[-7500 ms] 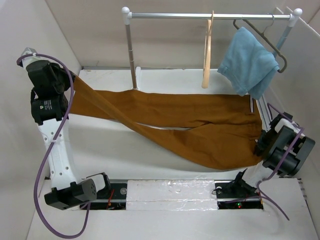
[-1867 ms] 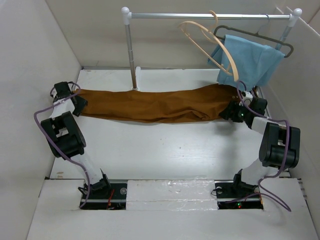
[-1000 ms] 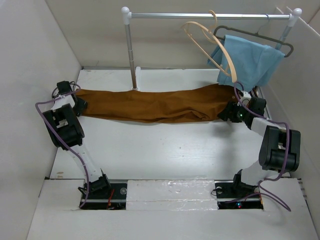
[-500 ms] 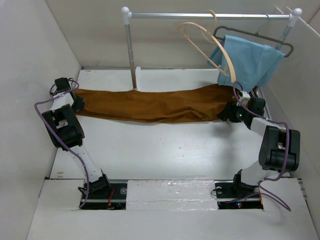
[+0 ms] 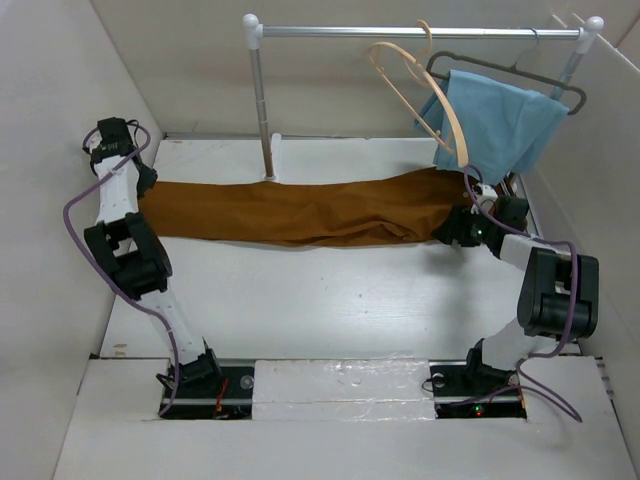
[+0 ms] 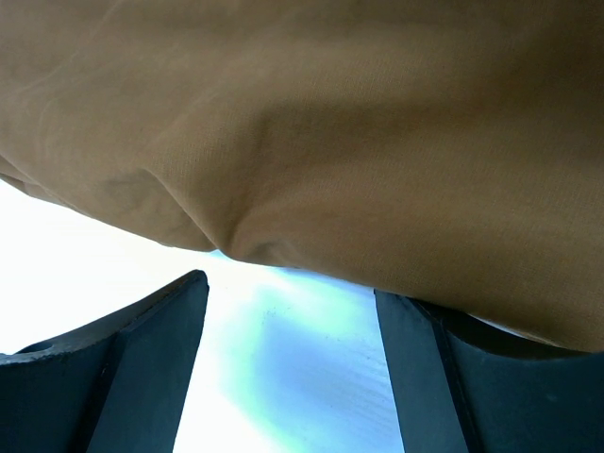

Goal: Place the trousers on the hanger
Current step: Fold the trousers

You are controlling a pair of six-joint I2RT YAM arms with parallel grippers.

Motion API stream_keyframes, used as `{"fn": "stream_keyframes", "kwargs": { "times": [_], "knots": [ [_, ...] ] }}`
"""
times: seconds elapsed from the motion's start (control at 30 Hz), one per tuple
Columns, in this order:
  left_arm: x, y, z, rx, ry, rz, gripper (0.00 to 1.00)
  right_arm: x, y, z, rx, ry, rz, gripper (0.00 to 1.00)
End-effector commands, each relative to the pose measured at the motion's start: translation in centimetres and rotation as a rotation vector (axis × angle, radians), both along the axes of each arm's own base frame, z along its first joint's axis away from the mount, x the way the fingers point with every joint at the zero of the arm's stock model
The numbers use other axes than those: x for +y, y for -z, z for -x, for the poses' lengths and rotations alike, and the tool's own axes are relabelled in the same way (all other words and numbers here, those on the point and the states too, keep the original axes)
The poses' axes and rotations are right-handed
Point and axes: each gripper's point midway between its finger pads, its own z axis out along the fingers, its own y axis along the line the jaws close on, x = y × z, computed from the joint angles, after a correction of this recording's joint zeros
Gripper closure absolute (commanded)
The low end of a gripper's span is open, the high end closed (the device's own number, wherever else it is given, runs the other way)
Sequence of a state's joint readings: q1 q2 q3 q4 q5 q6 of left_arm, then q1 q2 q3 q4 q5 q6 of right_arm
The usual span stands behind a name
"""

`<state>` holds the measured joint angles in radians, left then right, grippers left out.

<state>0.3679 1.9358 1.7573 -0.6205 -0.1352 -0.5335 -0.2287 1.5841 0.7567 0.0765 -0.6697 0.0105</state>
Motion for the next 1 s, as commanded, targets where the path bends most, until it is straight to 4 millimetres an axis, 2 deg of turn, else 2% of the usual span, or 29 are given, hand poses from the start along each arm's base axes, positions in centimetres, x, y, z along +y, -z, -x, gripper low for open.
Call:
{"fn": "stream_keyframes", "kwargs": {
  "times": [0.0, 0.07, 0.13, 0.2, 0.23, 0.27, 0.3, 0.33, 0.37, 0.4, 0.47, 0.5, 0.57, 0.6, 0.7, 0.73, 0.8, 0.83, 0.87, 0.9, 0.97],
  "knots": [
    [2.2, 2.8, 1.2, 0.197, -0.046, -0.039, 0.68, -0.2, -1.9, -1.7, -0.082, -0.022, 0.012, 0.23],
    [2.7, 2.4, 0.6, 0.171, -0.048, -0.061, 0.50, -0.3, -2.2, -1.7, -0.081, -0.017, 0.015, 0.22],
    [2.6, 1.6, 0.4, 0.143, -0.052, -0.060, 0.43, -0.5, -2.8, -1.7, -0.089, -0.008, 0.028, 0.20],
    [2.1, 1.7, 0.9, 0.132, -0.037, -0.053, 0.41, -0.9, -2.9, -1.3, -0.074, 0.019, 0.053, 0.19],
    [1.5, 0.4, 1.2, 0.095, -0.026, -0.043, 0.41, -1.2, -3.0, -1.1, -0.071, 0.034, 0.065, 0.18],
    [1.0, 0.3, 1.1, 0.059, -0.016, -0.034, 0.41, -2.0, -3.2, -0.9, -0.065, 0.071, 0.089, 0.17],
    [-0.4, 2.4, 2.5, 0.093, 0.004, 0.003, 0.41, -2.3, -3.2, -0.8, -0.059, 0.088, 0.099, 0.16],
    [-1.4, 1.5, 2.8, 0.047, 0.023, 0.031, 0.41, -2.9, -2.8, -0.5, -0.046, 0.110, 0.107, 0.15],
    [-2.0, 2.1, 2.6, 0.015, 0.038, 0.050, 0.40, -3.4, -2.9, -0.6, -0.041, 0.152, 0.090, 0.14],
    [-3.4, 4.2, 4.1, 0.043, 0.049, 0.104, 0.39, -2.9, -2.5, -0.3, -0.030, 0.160, 0.050, 0.14],
    [-4.2, 5.7, 4.4, 0.038, 0.063, 0.137, 0.38, -2.7, -3.0, -1.2, -0.073, 0.172, 0.012, 0.14],
    [-4.6, 7.7, 5.4, 0.083, 0.060, 0.155, 0.38, -2.7, -2.7, -1.5, -0.060, 0.192, -0.030, 0.14],
    [-5.7, 9.2, 5.2, 0.081, 0.086, 0.218, 0.37, -2.4, -2.9, -2.6, -0.081, 0.204, -0.052, 0.14],
    [-5.9, 10.1, 5.4, 0.096, 0.082, 0.230, 0.37, -2.1, -2.0, -2.9, -0.056, 0.214, -0.071, 0.16],
    [-6.0, 12.2, 4.9, 0.103, 0.070, 0.260, 0.40, -1.4, -1.6, -3.8, -0.050, 0.232, -0.092, 0.27],
    [-6.0, 12.6, 4.8, 0.104, 0.058, 0.262, 0.43, -1.4, -1.4, -3.8, -0.045, 0.238, -0.102, 0.45],
    [-5.7, 12.9, 4.3, 0.080, 0.038, 0.253, 0.54, -1.6, -1.3, -3.3, -0.048, 0.259, -0.087, 0.66],
    [-5.6, 13.0, 4.1, 0.071, 0.039, 0.253, 0.70, -1.8, -1.3, -3.0, -0.044, 0.262, -0.075, 0.87],
    [-5.5, 12.9, 3.6, 0.059, 0.037, 0.250, 0.92, -1.8, -1.6, -2.4, -0.034, 0.264, -0.059, 0.92],
    [-5.4, 13.3, 3.6, 0.071, 0.035, 0.250, 0.98, -1.8, -1.6, -1.9, -0.037, 0.248, -0.038, 0.96],
    [-4.7, 13.4, 3.9, 0.100, 0.017, 0.222, 1.00, -1.9, -1.3, 0.2, 0.013, 0.232, -0.026, 1.00]
  ]
}}
